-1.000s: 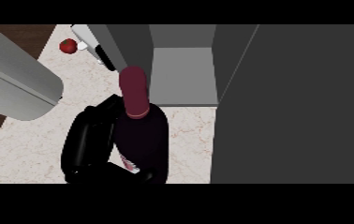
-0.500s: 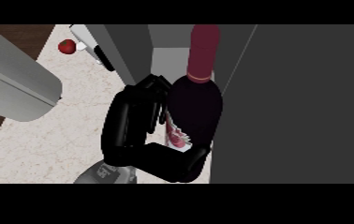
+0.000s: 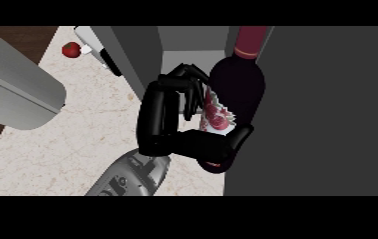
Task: Pick up the wine, place it into the cabinet and close the cabinet
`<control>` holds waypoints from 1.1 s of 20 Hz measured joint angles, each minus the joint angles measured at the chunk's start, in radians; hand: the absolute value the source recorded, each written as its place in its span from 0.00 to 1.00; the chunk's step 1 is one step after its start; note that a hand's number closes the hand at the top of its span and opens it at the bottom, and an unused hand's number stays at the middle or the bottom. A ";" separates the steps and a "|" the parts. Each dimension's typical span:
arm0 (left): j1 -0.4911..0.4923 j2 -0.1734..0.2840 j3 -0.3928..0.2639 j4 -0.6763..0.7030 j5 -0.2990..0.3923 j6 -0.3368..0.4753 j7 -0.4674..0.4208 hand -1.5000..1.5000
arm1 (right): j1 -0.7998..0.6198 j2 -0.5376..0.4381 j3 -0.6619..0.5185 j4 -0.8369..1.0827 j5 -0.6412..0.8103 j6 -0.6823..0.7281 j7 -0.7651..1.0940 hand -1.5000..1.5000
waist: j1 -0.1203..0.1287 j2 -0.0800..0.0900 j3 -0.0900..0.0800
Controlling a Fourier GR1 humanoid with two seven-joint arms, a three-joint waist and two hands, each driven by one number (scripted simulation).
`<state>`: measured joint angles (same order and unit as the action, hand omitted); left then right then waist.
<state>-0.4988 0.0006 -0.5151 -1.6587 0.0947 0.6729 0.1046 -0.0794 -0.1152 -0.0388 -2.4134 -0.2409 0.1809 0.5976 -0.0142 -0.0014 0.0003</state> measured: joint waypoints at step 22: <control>-0.014 0.000 0.009 0.283 0.180 0.043 -0.303 1.00 | -0.021 -0.003 -0.009 0.003 -0.014 -0.003 0.018 0.00 | 0.000 0.001 0.000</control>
<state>-0.5128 0.0005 -0.5061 -1.3758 0.2748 0.7159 -0.1986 -0.1004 -0.1180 -0.0479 -2.4108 -0.2553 0.1780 0.6153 -0.0137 -0.0007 0.0000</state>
